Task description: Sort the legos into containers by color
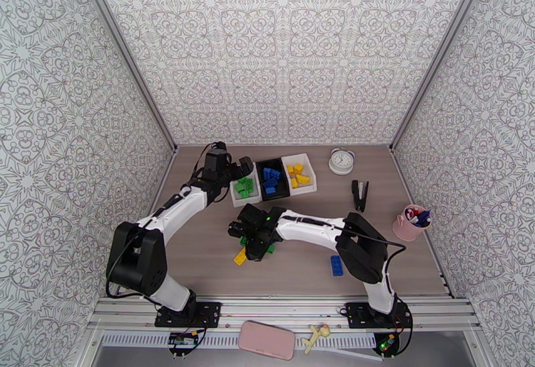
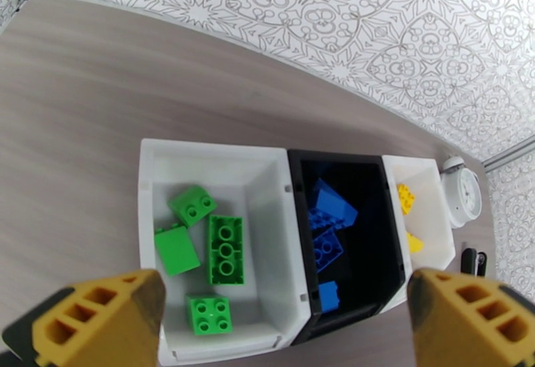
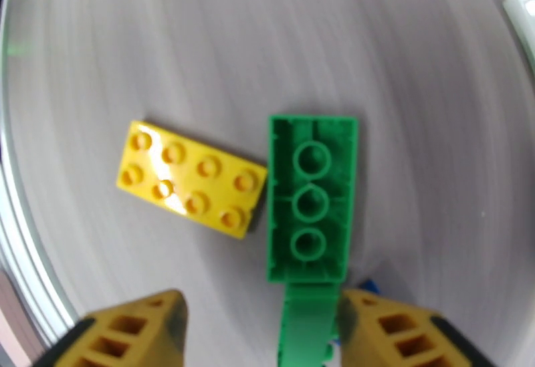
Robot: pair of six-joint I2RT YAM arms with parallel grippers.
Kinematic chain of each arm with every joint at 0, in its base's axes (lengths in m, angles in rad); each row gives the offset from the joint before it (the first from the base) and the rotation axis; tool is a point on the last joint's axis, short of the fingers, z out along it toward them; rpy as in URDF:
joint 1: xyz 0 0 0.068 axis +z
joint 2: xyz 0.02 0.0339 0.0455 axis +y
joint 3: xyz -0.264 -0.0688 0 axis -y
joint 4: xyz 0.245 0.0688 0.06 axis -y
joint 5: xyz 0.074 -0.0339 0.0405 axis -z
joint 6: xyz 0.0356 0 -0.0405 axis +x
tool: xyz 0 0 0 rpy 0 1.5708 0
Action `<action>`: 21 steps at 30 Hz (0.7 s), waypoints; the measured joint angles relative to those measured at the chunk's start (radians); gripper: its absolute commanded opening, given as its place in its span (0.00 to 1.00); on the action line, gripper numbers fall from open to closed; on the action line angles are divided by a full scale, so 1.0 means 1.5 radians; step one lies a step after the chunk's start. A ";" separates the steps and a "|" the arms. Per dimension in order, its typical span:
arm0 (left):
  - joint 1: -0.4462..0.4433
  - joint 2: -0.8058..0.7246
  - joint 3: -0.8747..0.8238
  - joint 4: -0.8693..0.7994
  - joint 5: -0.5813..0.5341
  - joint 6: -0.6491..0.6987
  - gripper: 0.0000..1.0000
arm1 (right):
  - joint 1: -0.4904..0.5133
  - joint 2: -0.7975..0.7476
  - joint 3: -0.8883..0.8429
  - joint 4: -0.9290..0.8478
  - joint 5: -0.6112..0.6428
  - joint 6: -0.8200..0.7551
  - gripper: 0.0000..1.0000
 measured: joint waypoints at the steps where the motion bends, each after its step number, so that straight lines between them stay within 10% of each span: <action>1: 0.000 -0.001 0.000 0.000 0.003 -0.002 1.00 | 0.000 0.003 0.003 -0.001 0.002 0.004 0.47; 9: 0.000 -0.002 0.000 -0.001 0.015 -0.006 1.00 | 0.000 0.024 0.029 -0.001 -0.001 0.024 0.40; 21: 0.000 -0.008 0.000 -0.002 0.015 -0.006 1.00 | 0.000 0.029 0.022 -0.015 0.000 0.031 0.60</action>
